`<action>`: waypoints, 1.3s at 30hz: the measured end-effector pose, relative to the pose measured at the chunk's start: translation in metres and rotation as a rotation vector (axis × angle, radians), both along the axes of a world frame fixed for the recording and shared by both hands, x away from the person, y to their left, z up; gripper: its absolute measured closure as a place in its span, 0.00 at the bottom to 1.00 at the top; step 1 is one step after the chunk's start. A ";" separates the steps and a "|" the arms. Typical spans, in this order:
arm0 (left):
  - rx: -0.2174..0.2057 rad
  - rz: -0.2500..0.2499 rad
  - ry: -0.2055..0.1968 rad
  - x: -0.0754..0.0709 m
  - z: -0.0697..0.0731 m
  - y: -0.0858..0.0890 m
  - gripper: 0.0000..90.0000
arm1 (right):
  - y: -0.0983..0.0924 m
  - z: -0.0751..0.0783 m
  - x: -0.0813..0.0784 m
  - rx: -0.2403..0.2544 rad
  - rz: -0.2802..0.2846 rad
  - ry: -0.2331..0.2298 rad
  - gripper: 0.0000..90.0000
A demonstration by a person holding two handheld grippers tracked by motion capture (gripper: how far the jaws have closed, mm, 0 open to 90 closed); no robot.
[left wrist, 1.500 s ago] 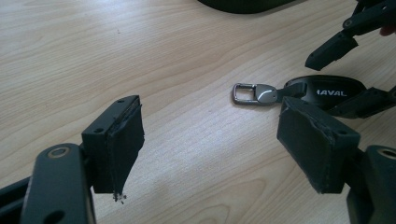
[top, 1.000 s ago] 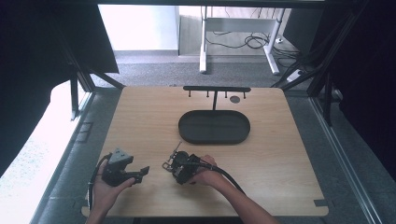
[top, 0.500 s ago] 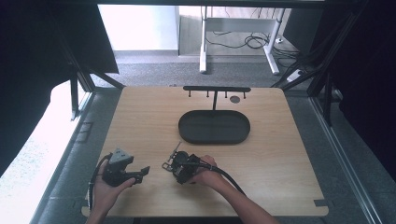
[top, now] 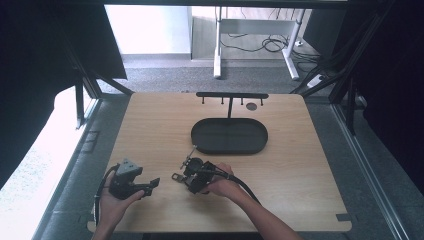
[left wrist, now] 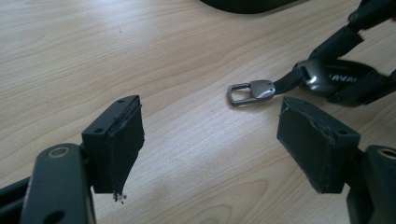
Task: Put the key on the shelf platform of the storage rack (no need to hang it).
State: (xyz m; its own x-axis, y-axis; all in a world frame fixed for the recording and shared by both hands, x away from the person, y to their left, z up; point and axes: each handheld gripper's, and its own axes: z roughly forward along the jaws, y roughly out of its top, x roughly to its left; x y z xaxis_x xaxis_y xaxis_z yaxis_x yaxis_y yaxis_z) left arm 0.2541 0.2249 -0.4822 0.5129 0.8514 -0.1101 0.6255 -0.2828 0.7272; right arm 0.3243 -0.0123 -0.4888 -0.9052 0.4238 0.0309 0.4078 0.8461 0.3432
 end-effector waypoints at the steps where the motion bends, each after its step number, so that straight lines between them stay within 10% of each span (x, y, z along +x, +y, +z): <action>1: 0.001 0.000 0.000 0.000 0.000 0.000 0.26 | 0.000 0.005 0.000 0.010 -0.004 -0.003 0.55; 22: 0.010 -0.001 0.004 0.000 -0.001 -0.003 0.26 | -0.020 0.052 -0.001 0.094 -0.007 -0.048 0.55; 39: 0.013 -0.003 0.004 0.000 -0.003 -0.003 0.26 | -0.028 0.061 0.001 0.090 -0.012 -0.069 0.55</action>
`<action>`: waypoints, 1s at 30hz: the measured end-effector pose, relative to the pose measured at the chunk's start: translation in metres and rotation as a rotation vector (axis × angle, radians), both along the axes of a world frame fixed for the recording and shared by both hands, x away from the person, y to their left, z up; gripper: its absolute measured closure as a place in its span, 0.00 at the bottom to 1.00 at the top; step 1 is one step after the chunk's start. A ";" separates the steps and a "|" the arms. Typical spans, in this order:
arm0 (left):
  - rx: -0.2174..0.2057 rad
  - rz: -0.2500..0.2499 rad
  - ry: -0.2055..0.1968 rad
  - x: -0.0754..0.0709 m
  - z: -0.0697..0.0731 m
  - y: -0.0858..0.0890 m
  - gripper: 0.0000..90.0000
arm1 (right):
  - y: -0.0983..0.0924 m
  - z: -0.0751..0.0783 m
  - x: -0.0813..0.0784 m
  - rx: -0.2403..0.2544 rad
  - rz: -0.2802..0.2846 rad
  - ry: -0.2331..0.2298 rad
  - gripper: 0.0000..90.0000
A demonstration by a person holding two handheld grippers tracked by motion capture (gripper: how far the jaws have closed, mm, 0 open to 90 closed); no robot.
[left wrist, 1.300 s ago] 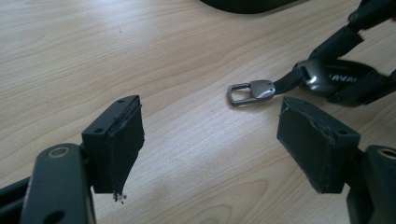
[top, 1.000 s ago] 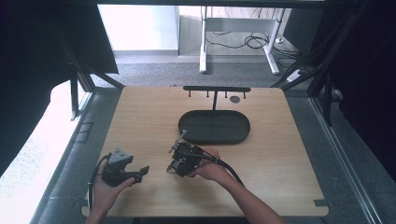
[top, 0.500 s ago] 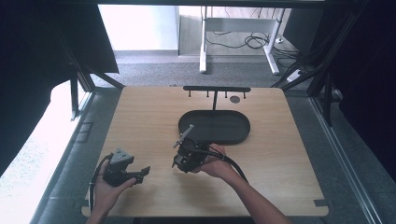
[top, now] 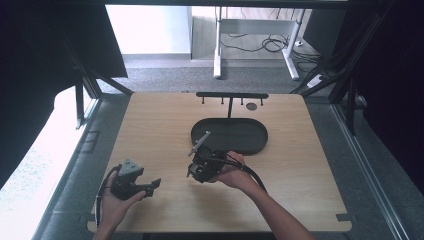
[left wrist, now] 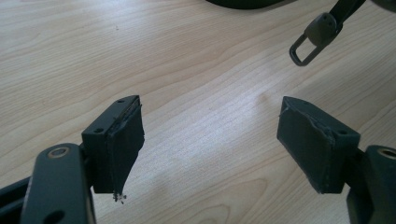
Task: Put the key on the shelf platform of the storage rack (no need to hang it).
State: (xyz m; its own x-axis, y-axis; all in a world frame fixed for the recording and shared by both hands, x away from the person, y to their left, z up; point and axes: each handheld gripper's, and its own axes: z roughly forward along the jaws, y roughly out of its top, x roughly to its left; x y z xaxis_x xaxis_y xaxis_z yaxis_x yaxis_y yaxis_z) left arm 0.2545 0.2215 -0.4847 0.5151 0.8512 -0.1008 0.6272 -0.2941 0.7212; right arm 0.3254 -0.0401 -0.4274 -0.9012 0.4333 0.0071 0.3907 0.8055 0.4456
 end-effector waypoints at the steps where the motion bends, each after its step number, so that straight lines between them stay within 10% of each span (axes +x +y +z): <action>1: 0.001 0.000 0.001 0.000 0.000 0.000 0.26 | 0.000 0.000 0.000 0.000 0.000 0.000 0.55; 30: 0.008 0.002 0.005 0.000 -0.001 -0.002 0.26 | -0.021 0.012 0.015 0.000 -0.046 -0.020 0.55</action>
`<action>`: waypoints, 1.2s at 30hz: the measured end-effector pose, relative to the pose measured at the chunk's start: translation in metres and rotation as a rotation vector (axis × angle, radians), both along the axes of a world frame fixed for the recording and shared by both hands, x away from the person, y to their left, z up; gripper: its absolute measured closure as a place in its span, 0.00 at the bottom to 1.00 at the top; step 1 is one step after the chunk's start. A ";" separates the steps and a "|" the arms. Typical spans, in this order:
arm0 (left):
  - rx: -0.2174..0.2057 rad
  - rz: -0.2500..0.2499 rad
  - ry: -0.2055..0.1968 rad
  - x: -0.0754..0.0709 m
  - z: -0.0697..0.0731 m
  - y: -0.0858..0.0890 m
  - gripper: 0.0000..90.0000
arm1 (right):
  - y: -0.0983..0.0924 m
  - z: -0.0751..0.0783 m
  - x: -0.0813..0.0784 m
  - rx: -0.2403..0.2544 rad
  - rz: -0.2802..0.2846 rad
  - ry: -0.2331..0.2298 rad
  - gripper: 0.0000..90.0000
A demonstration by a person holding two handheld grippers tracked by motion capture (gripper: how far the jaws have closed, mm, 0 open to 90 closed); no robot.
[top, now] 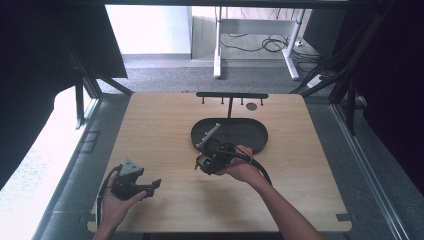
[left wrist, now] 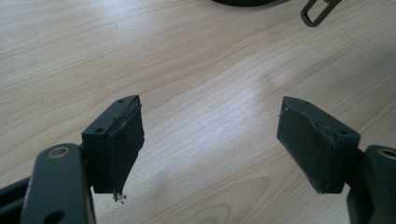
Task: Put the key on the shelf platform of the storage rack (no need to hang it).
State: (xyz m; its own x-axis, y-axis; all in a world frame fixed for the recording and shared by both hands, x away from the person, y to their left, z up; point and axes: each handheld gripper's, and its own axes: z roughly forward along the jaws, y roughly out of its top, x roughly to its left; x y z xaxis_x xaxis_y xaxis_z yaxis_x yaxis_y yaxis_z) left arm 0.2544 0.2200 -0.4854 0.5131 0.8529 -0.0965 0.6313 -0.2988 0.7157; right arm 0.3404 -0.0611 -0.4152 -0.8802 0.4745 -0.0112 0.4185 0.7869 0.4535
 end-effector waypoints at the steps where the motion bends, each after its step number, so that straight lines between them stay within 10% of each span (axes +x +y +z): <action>1: 0.000 0.000 0.000 0.000 0.000 0.000 0.26 | 0.000 0.000 0.000 0.000 0.000 0.000 0.55; 36: 0.002 -0.003 0.003 0.001 0.000 0.002 0.26 | -0.025 0.013 0.026 0.030 -0.071 -0.021 0.55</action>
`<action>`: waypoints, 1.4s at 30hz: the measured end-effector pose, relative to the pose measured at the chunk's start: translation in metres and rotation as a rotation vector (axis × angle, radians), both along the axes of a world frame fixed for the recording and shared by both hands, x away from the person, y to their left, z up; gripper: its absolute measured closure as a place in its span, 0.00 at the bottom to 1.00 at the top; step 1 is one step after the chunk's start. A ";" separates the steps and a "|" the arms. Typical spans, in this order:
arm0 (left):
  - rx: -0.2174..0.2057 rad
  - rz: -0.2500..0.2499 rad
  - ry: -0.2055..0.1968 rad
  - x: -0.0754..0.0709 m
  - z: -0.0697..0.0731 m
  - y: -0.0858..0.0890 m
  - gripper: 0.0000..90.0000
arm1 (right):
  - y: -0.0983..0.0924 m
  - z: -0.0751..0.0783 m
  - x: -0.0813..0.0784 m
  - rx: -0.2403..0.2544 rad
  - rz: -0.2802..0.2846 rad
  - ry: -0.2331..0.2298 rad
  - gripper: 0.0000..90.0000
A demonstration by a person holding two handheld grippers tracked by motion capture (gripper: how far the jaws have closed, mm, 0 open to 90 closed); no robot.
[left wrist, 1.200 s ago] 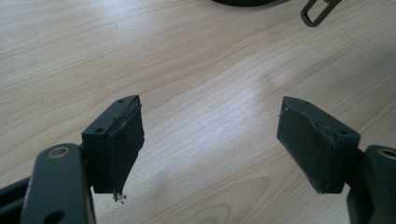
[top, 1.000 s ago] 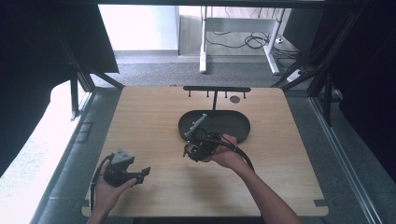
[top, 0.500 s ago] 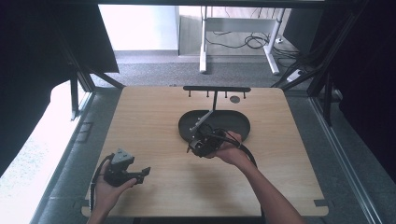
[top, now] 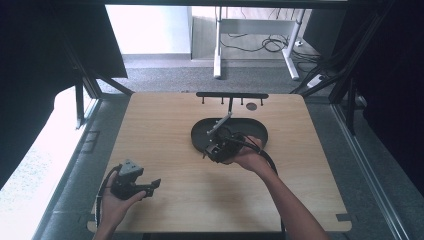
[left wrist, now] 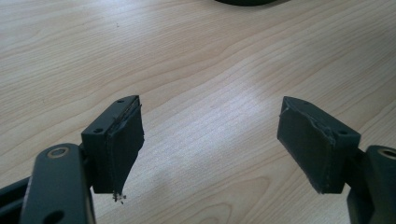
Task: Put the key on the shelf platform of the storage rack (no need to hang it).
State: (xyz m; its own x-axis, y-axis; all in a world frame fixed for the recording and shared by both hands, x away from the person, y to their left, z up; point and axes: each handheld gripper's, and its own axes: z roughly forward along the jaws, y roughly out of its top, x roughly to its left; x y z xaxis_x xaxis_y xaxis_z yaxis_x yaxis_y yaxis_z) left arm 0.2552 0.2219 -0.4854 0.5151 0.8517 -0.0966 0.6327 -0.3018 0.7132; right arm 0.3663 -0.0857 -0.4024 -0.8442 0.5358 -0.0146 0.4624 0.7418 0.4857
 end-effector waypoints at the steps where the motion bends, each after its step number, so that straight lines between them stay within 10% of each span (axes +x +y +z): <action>1: 0.000 0.003 0.001 0.000 0.000 0.000 0.25 | 0.000 0.000 0.000 0.004 -0.005 -0.001 0.55; 42: -0.006 0.007 -0.001 0.000 0.000 0.001 0.25 | -0.010 -0.003 0.039 -0.005 -0.068 -0.002 0.55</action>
State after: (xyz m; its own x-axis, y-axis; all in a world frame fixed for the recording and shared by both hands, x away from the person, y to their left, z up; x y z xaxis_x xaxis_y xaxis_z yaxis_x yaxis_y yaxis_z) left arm 0.2553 0.2233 -0.4851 0.5096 0.8545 -0.1009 0.6338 -0.2935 0.7156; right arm 0.4056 -0.0961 -0.4050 -0.8060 0.5916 -0.0192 0.5104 0.7111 0.4836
